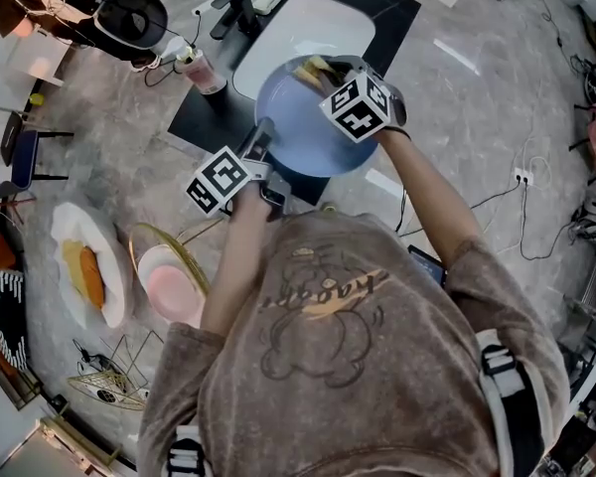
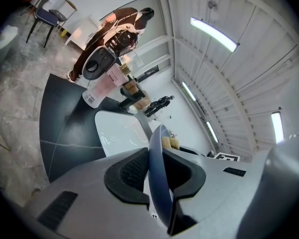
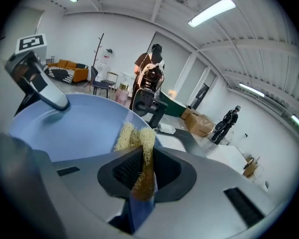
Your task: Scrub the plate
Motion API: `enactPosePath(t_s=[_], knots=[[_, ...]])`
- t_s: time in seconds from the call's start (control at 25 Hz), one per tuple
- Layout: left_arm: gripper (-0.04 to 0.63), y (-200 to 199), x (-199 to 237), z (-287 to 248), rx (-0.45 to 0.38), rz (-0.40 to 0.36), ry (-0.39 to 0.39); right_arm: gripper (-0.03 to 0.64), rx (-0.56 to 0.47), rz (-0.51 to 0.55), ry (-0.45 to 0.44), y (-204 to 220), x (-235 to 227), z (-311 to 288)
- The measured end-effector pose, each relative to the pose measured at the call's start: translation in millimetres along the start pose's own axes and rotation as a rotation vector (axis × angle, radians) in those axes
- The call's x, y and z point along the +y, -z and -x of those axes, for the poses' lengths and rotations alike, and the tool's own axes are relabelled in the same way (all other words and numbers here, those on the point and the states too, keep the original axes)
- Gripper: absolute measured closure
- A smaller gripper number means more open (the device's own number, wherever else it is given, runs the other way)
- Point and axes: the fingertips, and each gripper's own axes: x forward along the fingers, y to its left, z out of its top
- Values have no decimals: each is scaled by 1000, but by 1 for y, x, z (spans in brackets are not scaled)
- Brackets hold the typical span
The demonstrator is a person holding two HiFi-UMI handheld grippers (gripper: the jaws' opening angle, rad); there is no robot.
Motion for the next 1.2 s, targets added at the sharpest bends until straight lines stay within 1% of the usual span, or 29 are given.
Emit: enactPosePath(t_s=[0.12,0.44,0.6,0.8,0.92,1.0,1.2], knots=[[525,-3,3,1,-13,-4,-13,565,24,28,3,9,-5,0],[523,-14,9,5,-56,-46,-46,563,86,53,-54,38,1,6],[525,-17,15,5,-73,-45,-69,563,106,55,-96,46,11,9],[524,-18,24,7,-94,-24,-96,564,121,33,-153,58,30,19],[523,-20,28,9,-104,-20,-107,565,127,-6,-192,65,47,26],[523,-23,30,10,-113,-21,-116,565,128,-40,-219,68,59,29],[523,-30,36,13,-140,-27,-141,565,125,-71,-287,66,86,36]])
